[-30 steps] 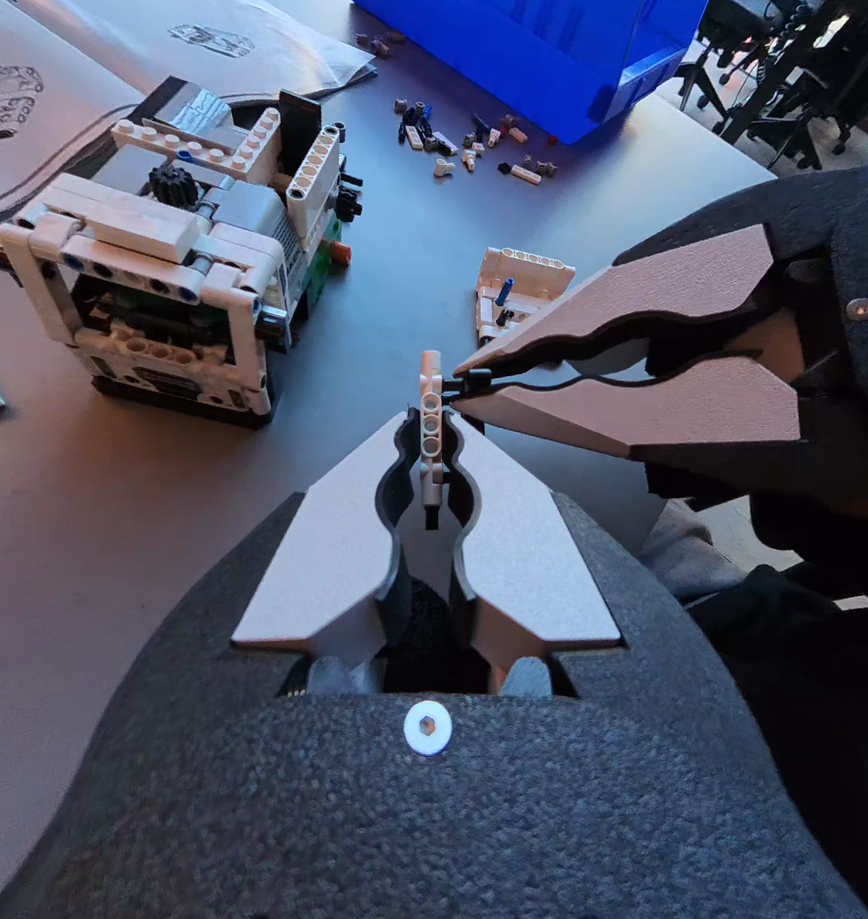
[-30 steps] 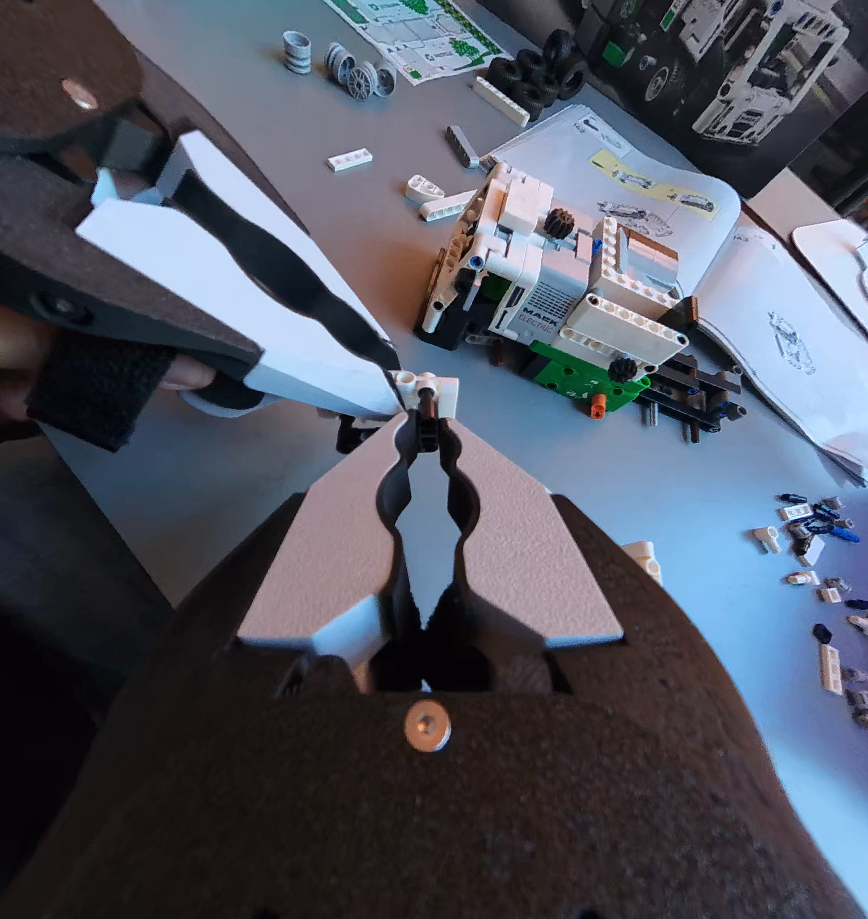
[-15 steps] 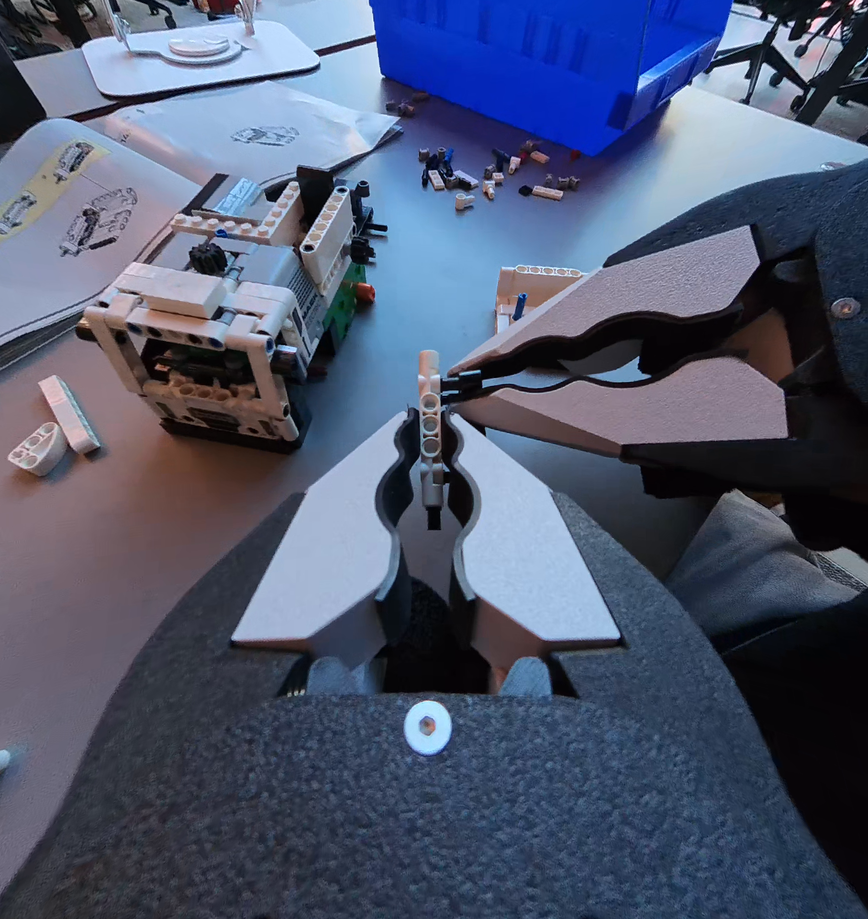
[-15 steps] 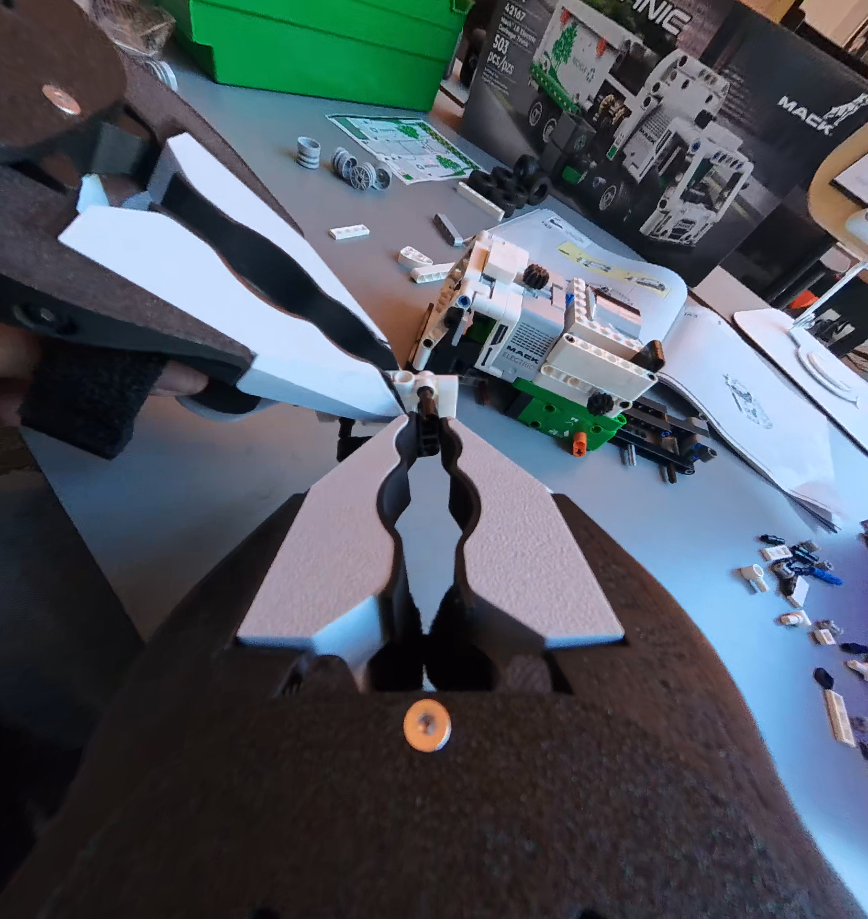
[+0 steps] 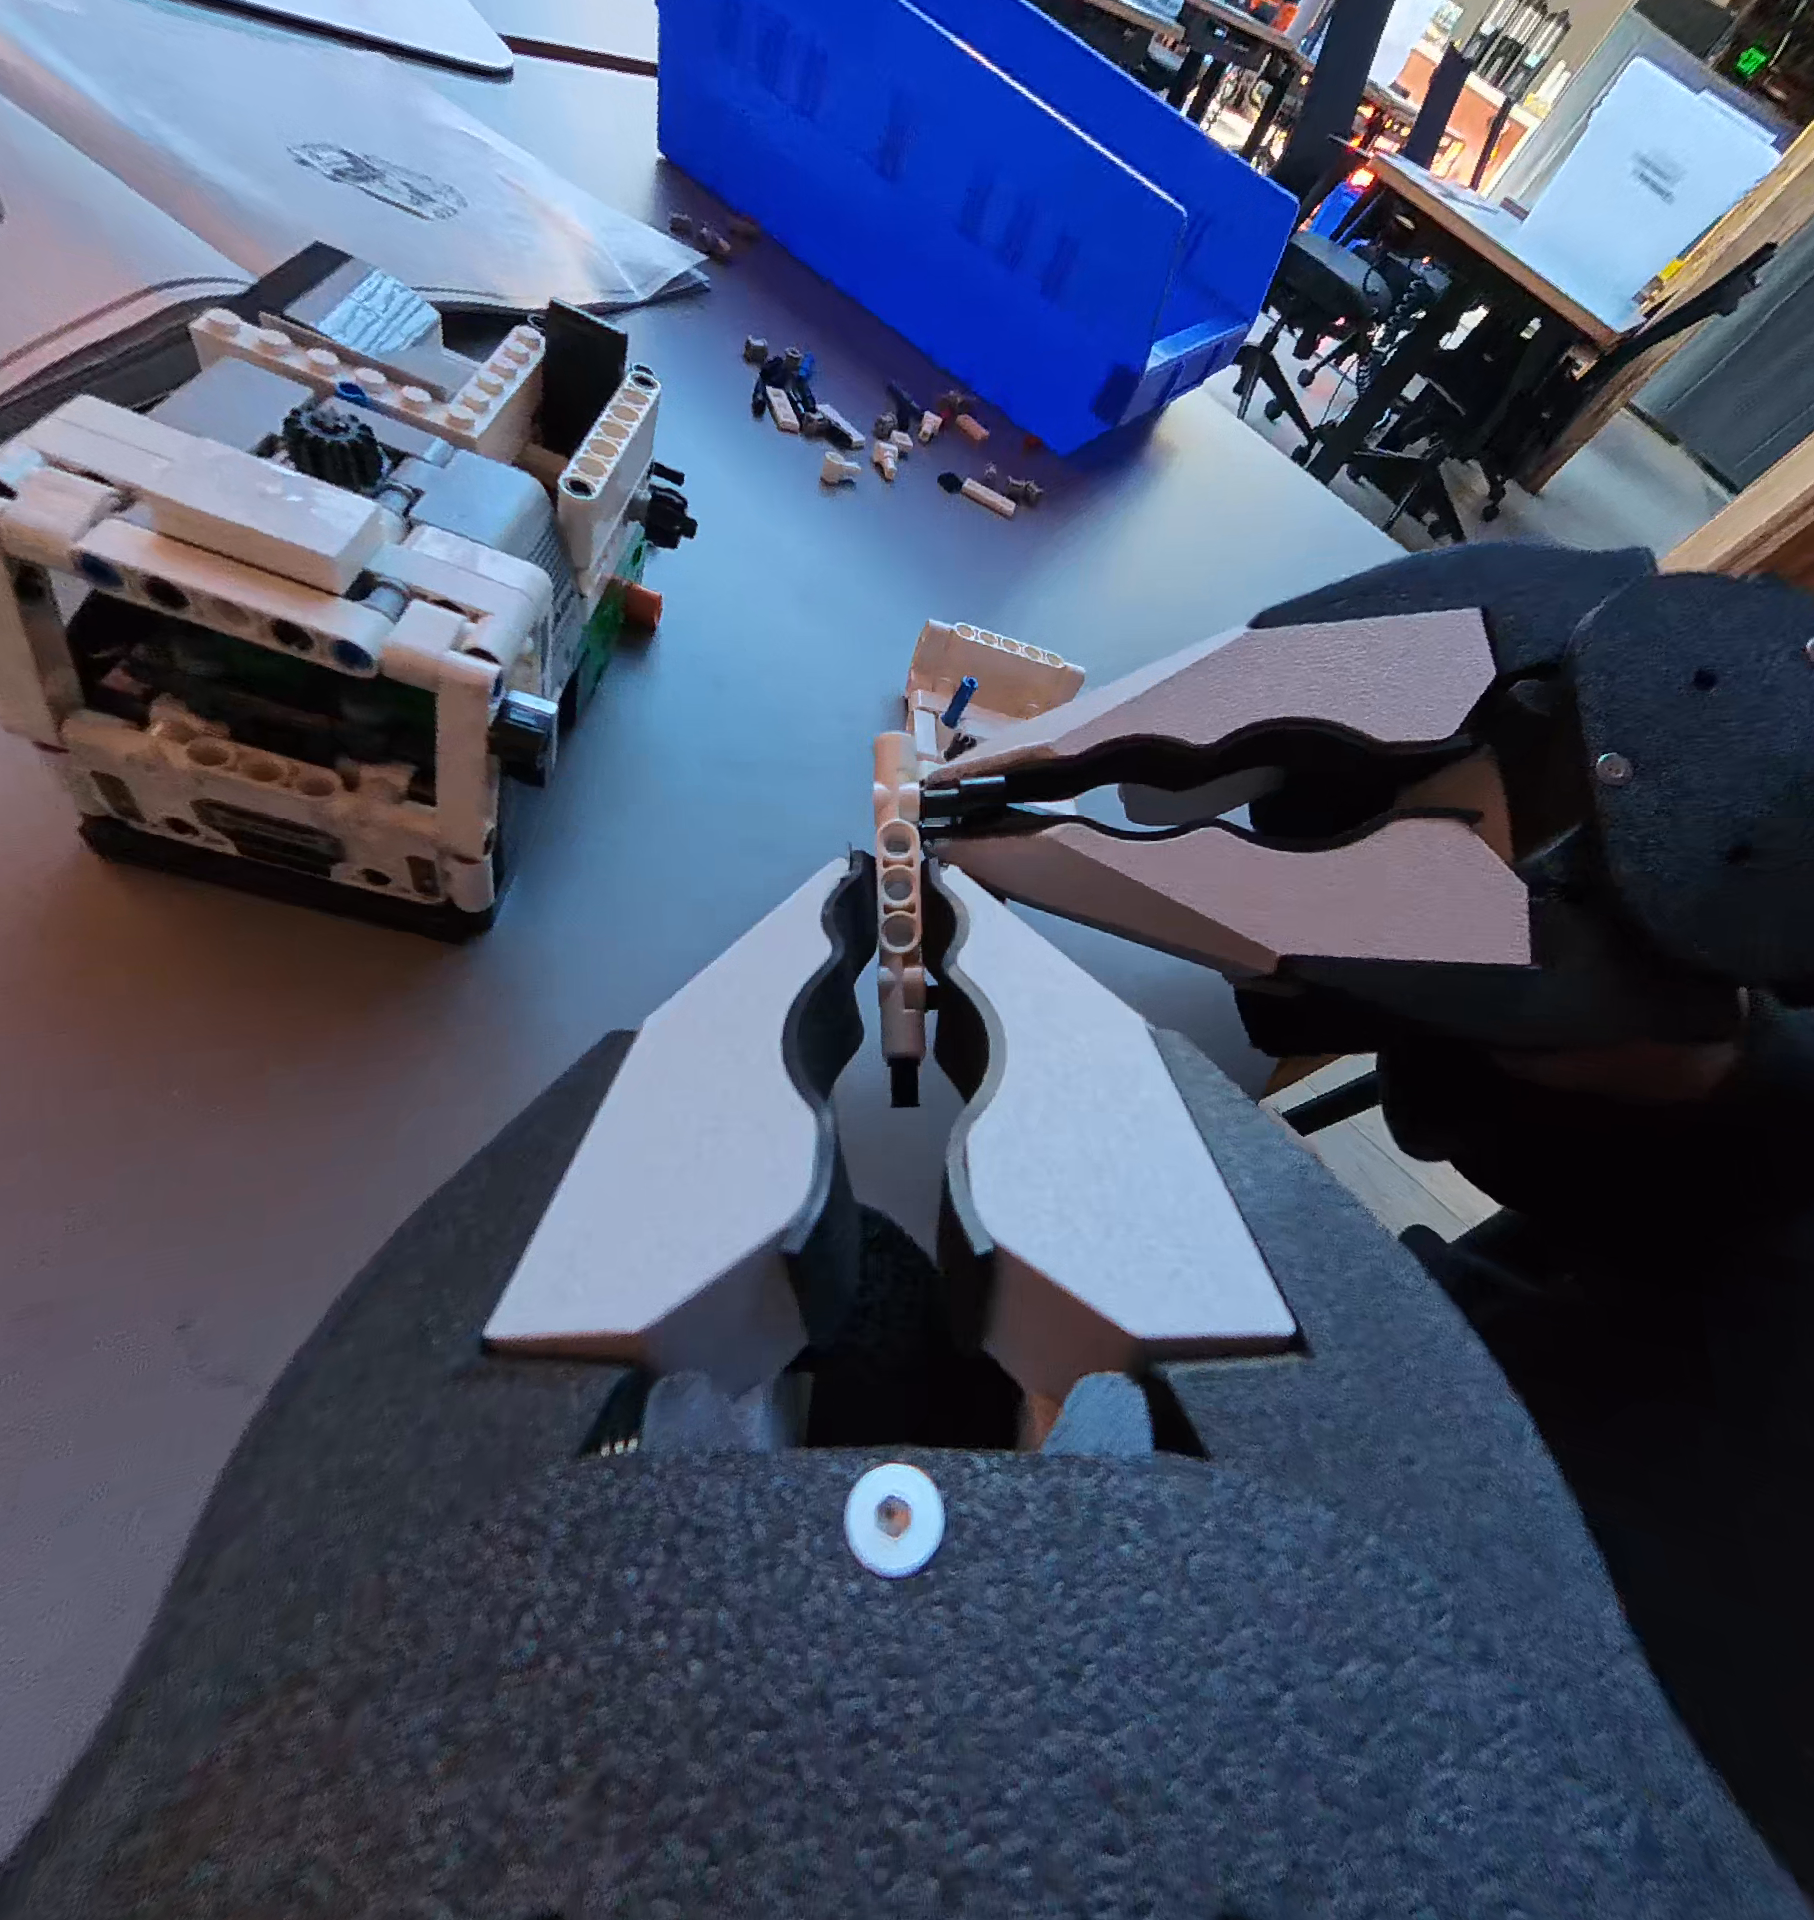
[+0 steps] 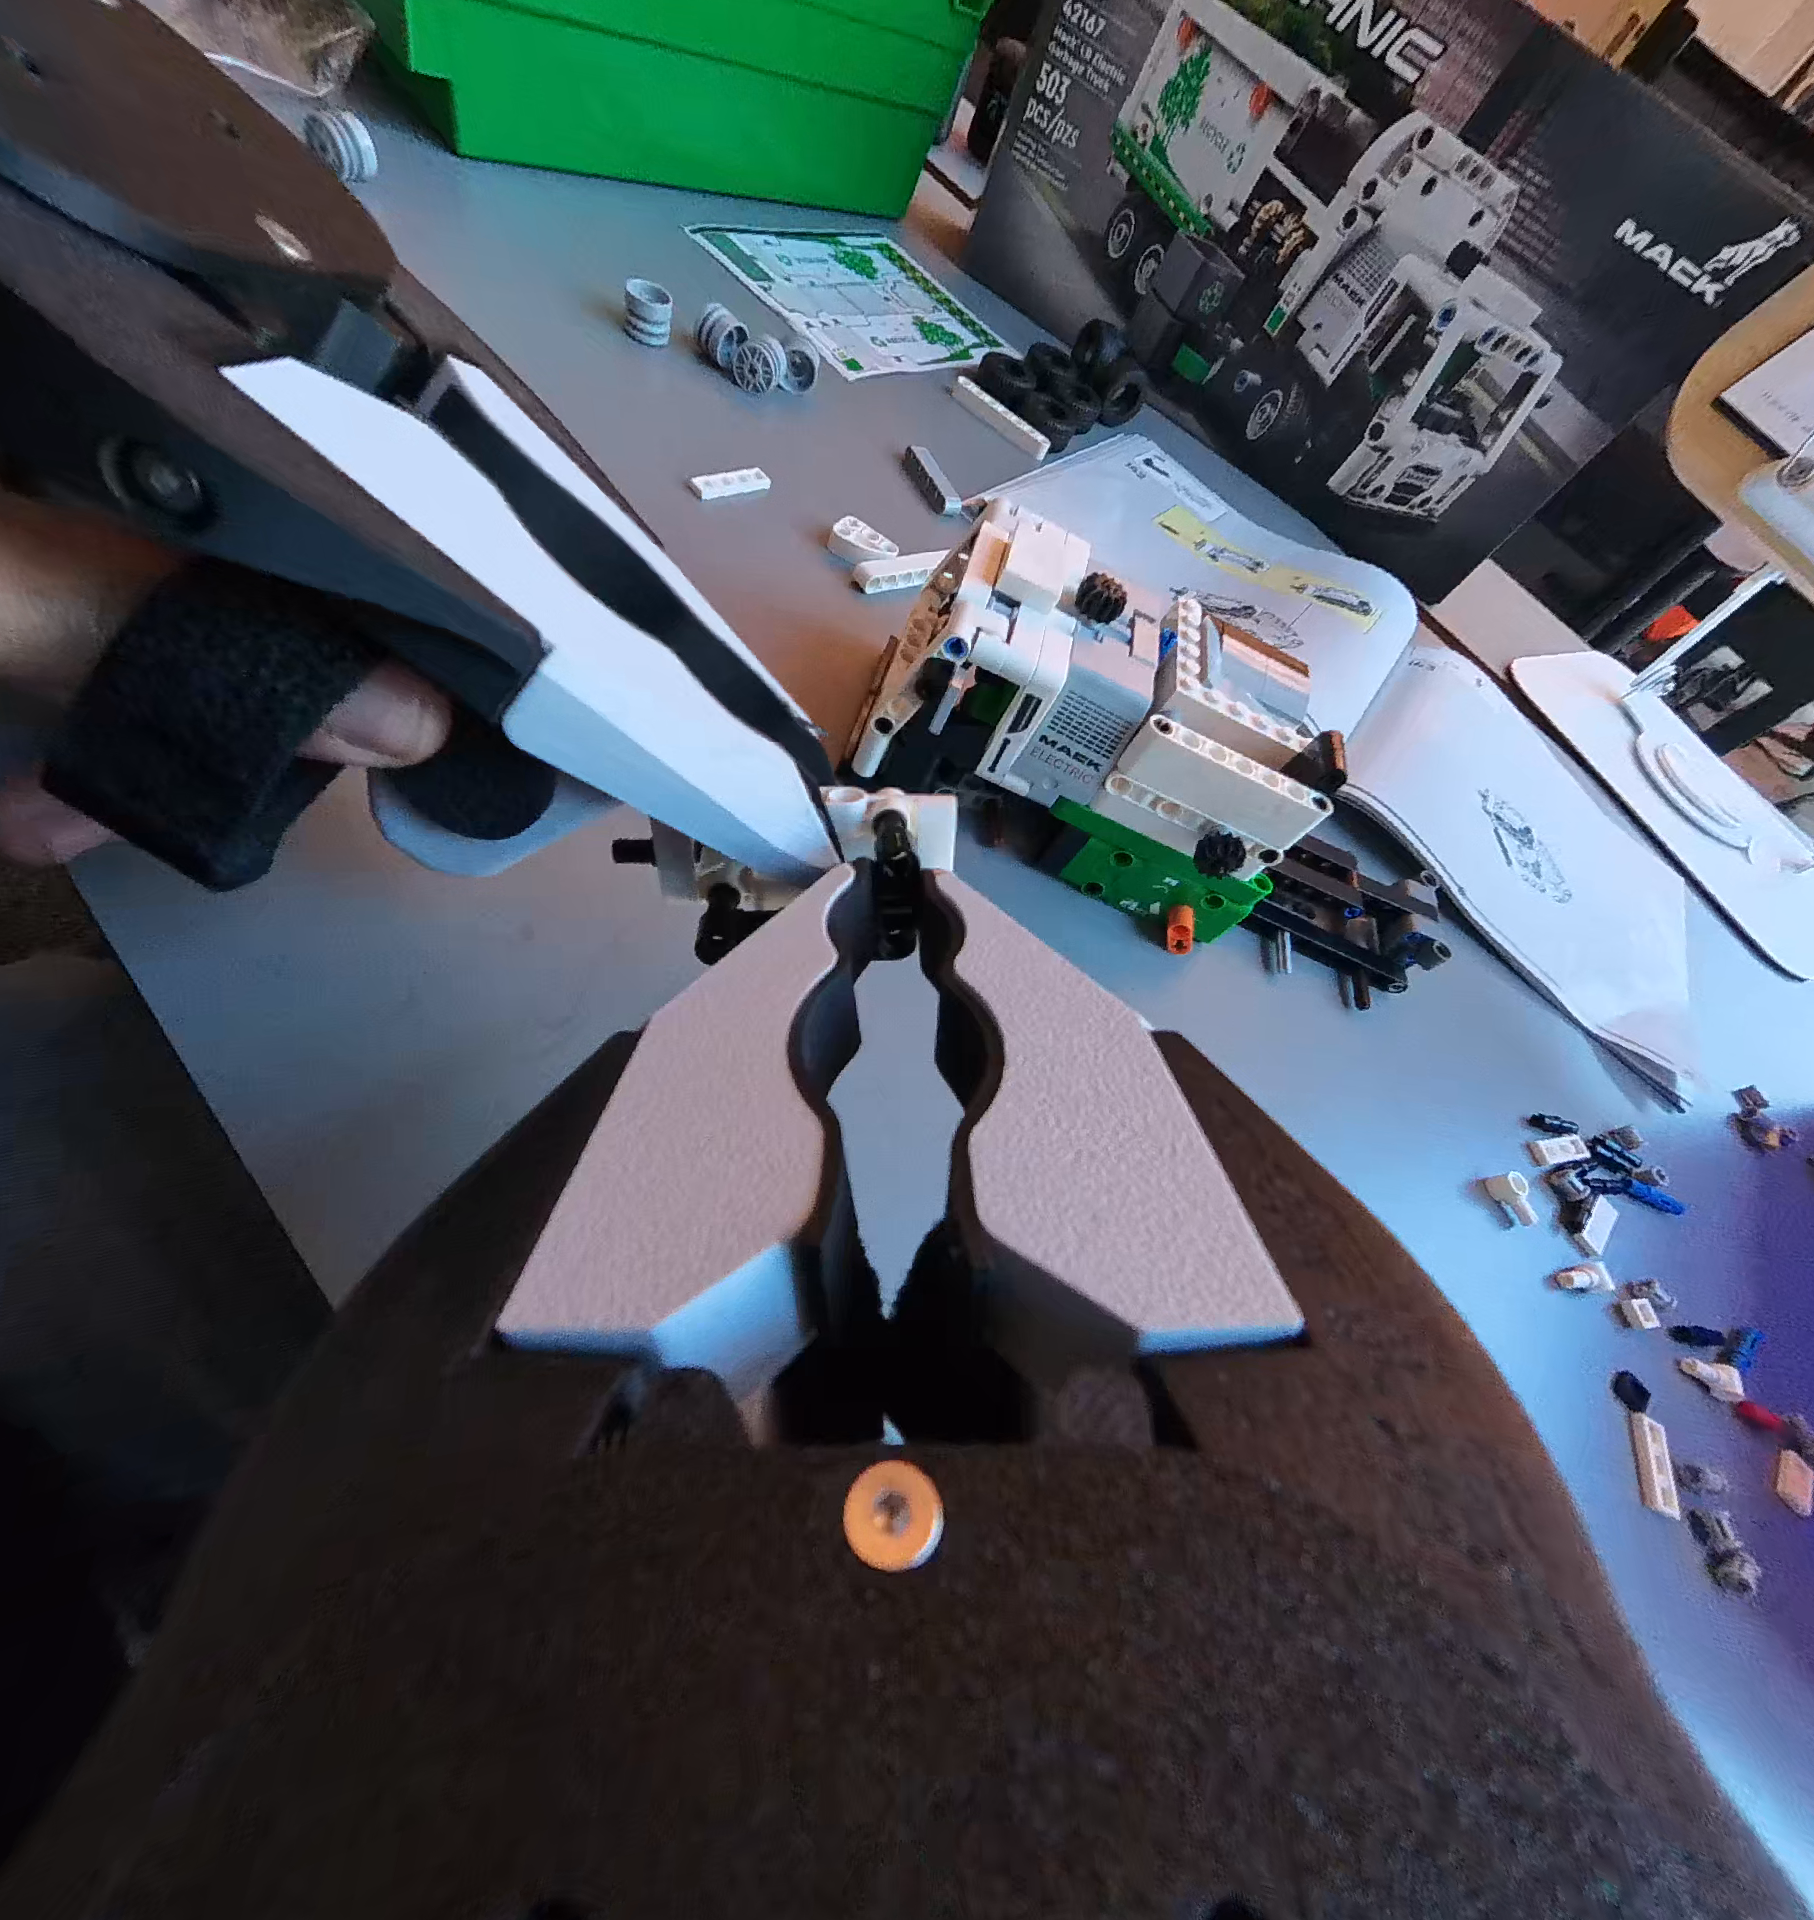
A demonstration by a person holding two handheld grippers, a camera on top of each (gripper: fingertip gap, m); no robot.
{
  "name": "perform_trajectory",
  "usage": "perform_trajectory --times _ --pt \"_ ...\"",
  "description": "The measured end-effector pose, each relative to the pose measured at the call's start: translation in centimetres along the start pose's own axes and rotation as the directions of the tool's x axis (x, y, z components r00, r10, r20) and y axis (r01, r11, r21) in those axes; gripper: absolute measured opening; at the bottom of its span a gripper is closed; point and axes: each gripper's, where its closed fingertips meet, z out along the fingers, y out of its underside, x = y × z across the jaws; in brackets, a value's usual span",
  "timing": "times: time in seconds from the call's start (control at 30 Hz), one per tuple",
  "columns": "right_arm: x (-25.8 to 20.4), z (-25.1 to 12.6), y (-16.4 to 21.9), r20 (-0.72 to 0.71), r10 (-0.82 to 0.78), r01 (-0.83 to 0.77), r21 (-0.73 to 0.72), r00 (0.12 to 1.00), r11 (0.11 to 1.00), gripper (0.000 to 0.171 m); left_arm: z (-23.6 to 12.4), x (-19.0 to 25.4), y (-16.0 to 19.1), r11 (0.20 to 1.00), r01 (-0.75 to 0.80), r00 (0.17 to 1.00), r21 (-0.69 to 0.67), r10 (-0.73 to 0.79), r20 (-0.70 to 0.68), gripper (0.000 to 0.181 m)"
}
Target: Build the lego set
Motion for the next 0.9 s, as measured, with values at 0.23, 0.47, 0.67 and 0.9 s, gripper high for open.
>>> perform_trajectory --times 0.23,0.47,0.67,0.9 --pt "0.14 -0.07 0.18 -0.085 -0.024 0.024 0.006 0.996 1.0 0.007 0.17 0.07 0.09 1.0 0.024 0.999 0.006 -0.024 0.022 0.006" --pt "0.11 -0.31 0.09 -0.022 -0.024 0.023 -0.023 0.999 0.999 0.007 0.16 0.39 0.1 0.996 -0.087 0.996 -0.011 0.087 0.015 0.007" --pt "0.01 -0.02 0.14 0.026 0.072 -0.071 -0.05 0.997 0.996 0.007 0.07 0.14 0.09 0.997 -0.073 0.997 -0.017 0.073 -0.008 0.007" --pt "-0.22 0.16 0.76 0.033 -0.023 0.026 -0.083 0.999 0.996 0.006 0.33 -0.08 0.73 0.983 -0.169 0.984 -0.067 0.172 0.039 0.007"
